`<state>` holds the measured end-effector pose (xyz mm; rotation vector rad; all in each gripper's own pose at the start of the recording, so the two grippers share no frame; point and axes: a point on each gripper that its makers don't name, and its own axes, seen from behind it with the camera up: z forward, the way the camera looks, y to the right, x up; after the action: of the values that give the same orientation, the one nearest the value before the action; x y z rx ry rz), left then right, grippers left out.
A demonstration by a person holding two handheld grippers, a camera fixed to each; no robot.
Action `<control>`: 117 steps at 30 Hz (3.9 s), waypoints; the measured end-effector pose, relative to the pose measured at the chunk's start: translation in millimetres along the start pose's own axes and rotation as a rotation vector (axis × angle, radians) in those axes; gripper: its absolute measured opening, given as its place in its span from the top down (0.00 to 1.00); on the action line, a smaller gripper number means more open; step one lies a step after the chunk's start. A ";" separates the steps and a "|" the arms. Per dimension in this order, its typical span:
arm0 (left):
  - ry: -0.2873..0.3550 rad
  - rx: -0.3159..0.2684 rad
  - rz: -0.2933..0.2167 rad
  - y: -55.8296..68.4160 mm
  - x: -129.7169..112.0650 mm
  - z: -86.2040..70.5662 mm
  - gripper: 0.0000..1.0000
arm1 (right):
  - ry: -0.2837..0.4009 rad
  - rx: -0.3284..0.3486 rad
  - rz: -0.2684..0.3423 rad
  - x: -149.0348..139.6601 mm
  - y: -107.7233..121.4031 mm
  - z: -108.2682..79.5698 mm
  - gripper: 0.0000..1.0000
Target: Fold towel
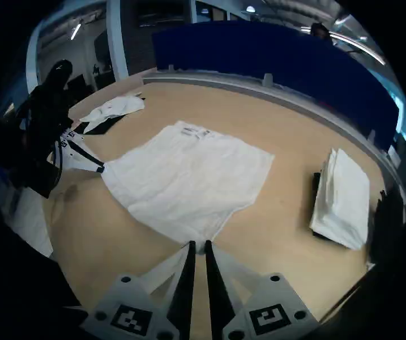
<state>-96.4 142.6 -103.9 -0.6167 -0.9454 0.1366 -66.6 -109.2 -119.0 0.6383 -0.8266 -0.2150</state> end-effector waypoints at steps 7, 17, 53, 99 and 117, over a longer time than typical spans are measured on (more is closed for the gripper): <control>0.021 -0.006 -0.043 2.9 14.1 -19.1 0.93 | 0.009 0.007 -0.005 8.8 -4.4 -11.3 0.87; 0.027 -0.024 -0.093 14.2 23.1 -46.7 0.93 | 0.028 0.019 0.021 19.1 -12.7 -39.9 0.87; -0.005 -0.060 -0.253 23.2 48.8 -68.7 0.93 | 0.024 0.004 0.048 35.6 -1.2 -54.2 0.88; -0.096 -0.044 -0.344 -51.9 91.3 54.5 0.74 | -0.072 -0.098 0.167 45.6 84.9 67.3 0.84; -0.063 0.002 -0.317 -69.0 98.2 51.5 0.13 | -0.042 -0.184 0.155 53.4 102.7 71.2 0.03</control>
<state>-89.6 144.7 26.5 -0.4559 -1.0918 -0.1265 -90.0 -81.5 12.0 0.3959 -0.8812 -0.1615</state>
